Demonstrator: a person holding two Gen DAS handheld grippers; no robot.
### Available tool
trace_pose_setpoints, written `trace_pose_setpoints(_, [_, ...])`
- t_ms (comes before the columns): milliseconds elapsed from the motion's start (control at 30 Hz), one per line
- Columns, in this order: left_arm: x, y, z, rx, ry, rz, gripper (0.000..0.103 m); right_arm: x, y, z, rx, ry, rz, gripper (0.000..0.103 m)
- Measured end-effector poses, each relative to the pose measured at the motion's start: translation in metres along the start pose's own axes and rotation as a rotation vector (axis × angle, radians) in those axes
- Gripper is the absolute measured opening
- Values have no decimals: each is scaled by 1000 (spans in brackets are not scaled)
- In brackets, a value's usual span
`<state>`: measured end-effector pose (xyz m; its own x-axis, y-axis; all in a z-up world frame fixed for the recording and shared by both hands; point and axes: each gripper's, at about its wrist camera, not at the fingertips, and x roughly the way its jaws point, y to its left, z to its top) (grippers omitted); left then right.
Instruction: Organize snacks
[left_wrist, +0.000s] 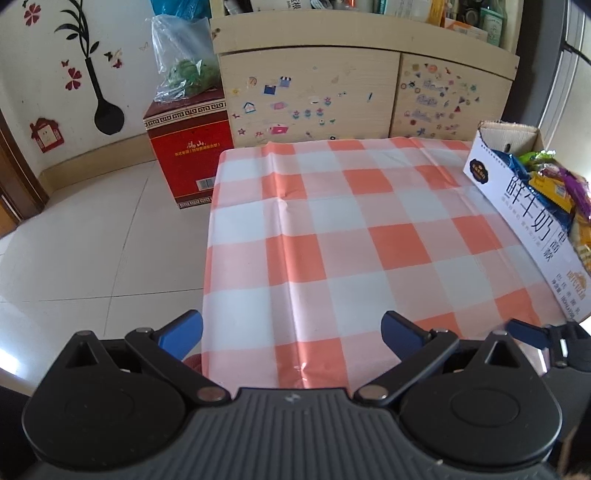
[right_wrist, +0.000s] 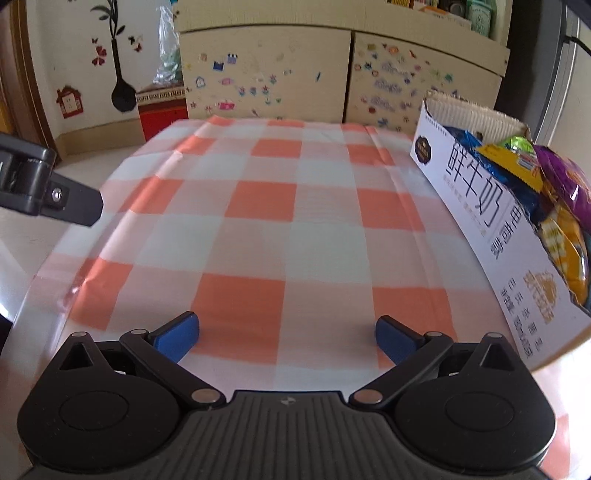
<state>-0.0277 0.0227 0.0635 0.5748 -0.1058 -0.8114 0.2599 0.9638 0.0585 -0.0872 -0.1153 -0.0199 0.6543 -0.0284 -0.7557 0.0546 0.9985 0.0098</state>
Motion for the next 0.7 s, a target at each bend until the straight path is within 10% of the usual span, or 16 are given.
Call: trace_pose_setpoints(700, [11, 4, 0, -38, 46, -1, 102, 27, -1, 10, -10, -178, -11, 103])
